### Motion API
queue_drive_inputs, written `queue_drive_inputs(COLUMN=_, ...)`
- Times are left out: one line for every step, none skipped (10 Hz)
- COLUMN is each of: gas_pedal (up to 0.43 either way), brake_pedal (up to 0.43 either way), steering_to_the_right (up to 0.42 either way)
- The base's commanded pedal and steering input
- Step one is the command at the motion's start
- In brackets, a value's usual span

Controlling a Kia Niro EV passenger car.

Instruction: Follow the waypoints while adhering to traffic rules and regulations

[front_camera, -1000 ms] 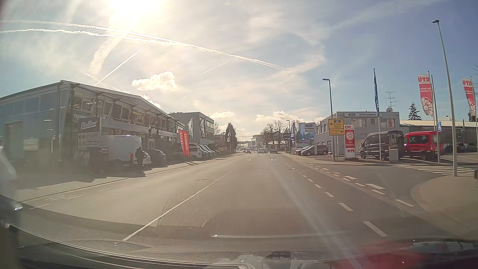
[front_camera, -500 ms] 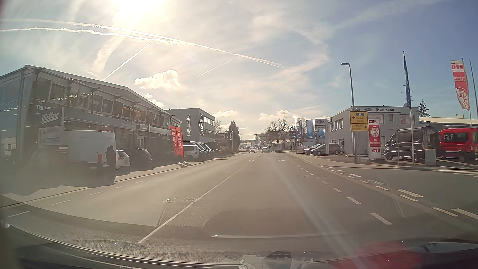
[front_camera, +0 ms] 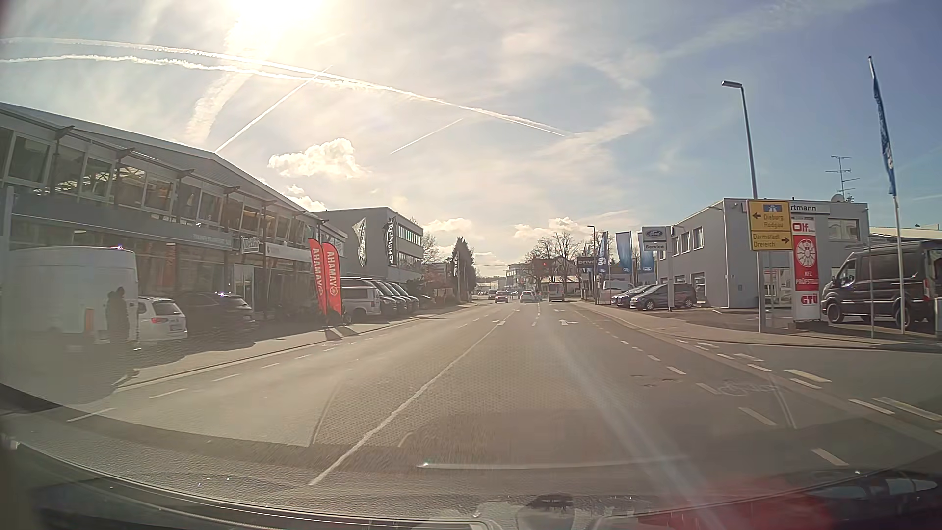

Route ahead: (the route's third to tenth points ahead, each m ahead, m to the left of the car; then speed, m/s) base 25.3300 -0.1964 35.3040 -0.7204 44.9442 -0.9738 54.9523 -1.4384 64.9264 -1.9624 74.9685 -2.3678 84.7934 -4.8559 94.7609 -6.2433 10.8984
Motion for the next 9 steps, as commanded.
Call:
queue_drive_inputs(gas_pedal=0.138, brake_pedal=0.0, steering_to_the_right=-0.003)
queue_drive_inputs(gas_pedal=0.138, brake_pedal=0.0, steering_to_the_right=-0.001)
queue_drive_inputs(gas_pedal=0.138, brake_pedal=0.0, steering_to_the_right=0.0)
queue_drive_inputs(gas_pedal=0.13, brake_pedal=0.0, steering_to_the_right=0.002)
queue_drive_inputs(gas_pedal=0.118, brake_pedal=0.0, steering_to_the_right=0.005)
queue_drive_inputs(gas_pedal=0.098, brake_pedal=0.0, steering_to_the_right=0.007)
queue_drive_inputs(gas_pedal=0.059, brake_pedal=0.0, steering_to_the_right=0.007)
queue_drive_inputs(gas_pedal=0.039, brake_pedal=0.0, steering_to_the_right=0.008)
queue_drive_inputs(gas_pedal=0.039, brake_pedal=0.0, steering_to_the_right=0.009)
